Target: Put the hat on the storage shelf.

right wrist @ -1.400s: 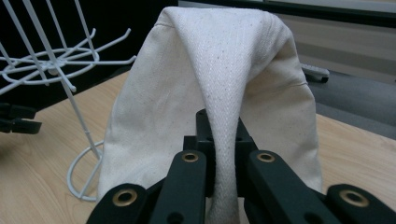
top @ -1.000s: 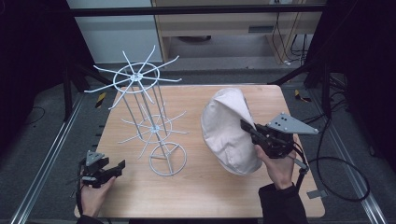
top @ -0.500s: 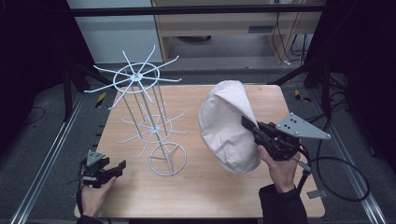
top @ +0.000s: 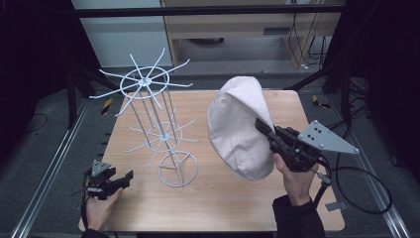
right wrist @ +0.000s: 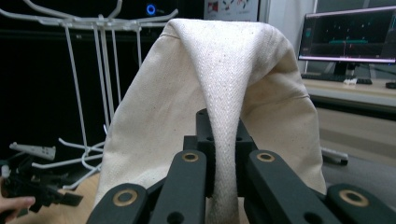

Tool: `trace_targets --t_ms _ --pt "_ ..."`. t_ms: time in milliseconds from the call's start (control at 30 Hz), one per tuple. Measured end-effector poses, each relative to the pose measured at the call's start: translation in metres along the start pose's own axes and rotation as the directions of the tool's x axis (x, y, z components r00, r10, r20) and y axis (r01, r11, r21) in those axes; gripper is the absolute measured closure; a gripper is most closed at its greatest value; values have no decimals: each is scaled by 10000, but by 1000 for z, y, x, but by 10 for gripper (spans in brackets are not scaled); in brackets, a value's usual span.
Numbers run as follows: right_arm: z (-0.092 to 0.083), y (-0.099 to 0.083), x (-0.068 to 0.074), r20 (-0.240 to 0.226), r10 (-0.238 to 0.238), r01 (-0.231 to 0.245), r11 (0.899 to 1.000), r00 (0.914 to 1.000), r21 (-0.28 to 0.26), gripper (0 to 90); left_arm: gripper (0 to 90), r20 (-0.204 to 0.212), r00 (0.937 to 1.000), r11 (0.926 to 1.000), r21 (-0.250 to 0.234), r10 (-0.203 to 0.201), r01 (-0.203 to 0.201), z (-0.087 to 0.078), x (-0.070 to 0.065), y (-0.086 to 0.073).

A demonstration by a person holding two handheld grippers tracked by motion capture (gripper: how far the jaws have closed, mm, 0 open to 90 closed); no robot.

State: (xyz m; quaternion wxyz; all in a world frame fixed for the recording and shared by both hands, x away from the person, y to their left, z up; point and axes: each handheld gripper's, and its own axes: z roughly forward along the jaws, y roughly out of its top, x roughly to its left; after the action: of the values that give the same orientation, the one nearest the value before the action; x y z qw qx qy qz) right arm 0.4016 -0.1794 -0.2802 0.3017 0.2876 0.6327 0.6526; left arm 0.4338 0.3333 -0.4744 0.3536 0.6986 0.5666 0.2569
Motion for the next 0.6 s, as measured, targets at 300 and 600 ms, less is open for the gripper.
trace_targets --t_ms 300,600 --pt "2 12 2 -111 83 -90 9975 9999 -704 879 294 -4 10000 10000 -3 -32 32 0 0 0" --pt "1 28 6 -215 12 -41 9905 9998 -1371 879 294 8 10000 10000 12 -10 10 0 0 0"
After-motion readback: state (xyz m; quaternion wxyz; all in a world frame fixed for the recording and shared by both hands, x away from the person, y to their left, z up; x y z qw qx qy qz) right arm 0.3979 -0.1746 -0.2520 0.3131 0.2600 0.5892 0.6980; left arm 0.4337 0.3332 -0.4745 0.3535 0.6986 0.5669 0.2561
